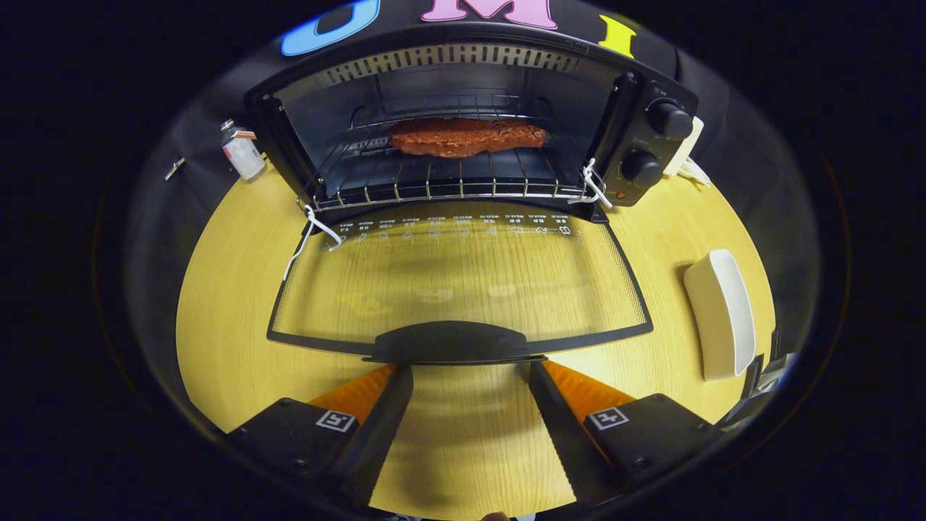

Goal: Open the toaster oven, put the food inside, and close the toaster oven door.

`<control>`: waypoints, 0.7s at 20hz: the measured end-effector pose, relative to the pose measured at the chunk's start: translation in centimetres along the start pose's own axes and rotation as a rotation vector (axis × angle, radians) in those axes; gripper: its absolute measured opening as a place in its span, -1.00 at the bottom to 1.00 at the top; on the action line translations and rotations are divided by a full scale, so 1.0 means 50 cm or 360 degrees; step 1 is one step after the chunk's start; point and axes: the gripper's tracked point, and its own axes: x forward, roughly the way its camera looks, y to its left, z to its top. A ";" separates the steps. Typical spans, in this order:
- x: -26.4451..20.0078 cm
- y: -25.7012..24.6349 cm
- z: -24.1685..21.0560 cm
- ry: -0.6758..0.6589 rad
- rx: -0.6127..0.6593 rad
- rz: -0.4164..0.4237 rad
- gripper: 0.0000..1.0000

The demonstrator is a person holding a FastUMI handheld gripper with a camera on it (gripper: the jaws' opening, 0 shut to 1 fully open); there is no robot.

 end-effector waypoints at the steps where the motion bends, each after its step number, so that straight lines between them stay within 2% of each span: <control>1: -0.006 0.001 0.002 -0.0026 0.0005 -0.0004 0.99; 14: -0.119 0.002 0.067 -0.0299 -0.0006 0.0085 1.00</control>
